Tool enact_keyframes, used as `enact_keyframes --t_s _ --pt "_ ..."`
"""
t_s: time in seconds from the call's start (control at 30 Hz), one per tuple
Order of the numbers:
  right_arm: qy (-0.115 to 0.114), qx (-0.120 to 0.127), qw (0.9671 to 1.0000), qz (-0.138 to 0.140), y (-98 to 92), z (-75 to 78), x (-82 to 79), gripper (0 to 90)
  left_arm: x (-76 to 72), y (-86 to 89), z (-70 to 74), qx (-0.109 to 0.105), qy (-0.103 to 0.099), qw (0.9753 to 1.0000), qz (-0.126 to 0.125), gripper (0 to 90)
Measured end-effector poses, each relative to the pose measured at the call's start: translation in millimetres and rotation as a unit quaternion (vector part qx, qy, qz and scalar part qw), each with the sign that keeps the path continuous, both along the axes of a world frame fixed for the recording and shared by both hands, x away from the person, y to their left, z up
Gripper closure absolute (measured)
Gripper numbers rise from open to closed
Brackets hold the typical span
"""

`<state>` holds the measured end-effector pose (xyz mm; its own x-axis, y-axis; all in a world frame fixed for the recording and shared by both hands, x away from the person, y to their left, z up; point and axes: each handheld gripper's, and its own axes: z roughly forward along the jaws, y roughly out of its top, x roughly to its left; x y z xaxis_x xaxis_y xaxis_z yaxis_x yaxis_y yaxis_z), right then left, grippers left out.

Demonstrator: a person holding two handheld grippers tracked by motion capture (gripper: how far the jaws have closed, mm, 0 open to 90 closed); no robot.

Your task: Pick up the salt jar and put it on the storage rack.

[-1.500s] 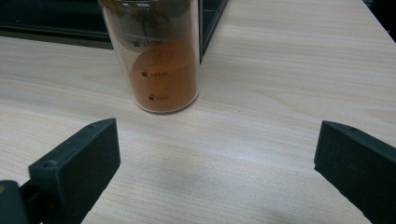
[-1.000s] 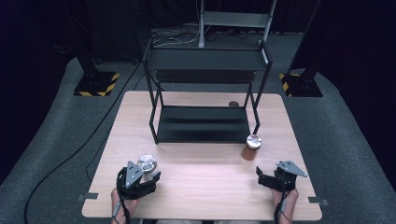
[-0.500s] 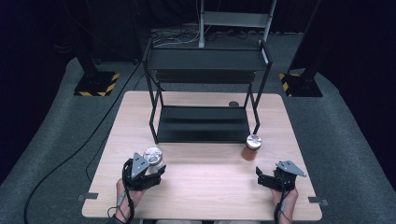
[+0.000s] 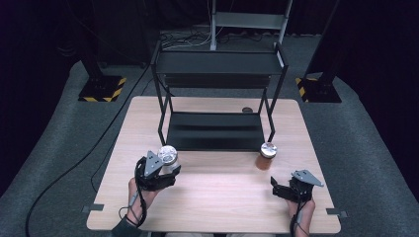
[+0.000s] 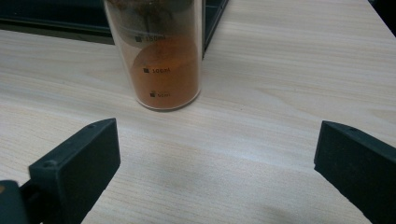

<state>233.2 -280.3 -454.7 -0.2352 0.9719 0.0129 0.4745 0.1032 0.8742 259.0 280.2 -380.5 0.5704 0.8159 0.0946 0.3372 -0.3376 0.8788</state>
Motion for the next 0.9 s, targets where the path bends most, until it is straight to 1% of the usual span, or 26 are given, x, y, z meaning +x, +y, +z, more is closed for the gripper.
enact_keyframes --t_s 0.1,0.4,0.77,0.9 --pt "0.0 0.0 1.0 0.0 0.0 0.1 0.1 0.0 2.4 -1.2 0.8 -0.001 0.0 1.0 0.001 30.4" --pt "0.002 -0.002 1.0 0.0 0.5 0.5 0.5 0.0 16.7 -4.9 6.0 0.001 0.001 1.0 -0.003 30.4" --pt "0.003 -0.005 1.0 -0.001 1.8 1.0 1.0 0.0 25.4 -11.2 13.0 0.004 -0.001 0.9999 -0.013 30.4" --pt "0.005 -0.007 1.0 0.0 2.5 1.5 1.7 0.0 30.5 -14.4 16.3 0.008 0.0 0.9998 -0.017 30.4"
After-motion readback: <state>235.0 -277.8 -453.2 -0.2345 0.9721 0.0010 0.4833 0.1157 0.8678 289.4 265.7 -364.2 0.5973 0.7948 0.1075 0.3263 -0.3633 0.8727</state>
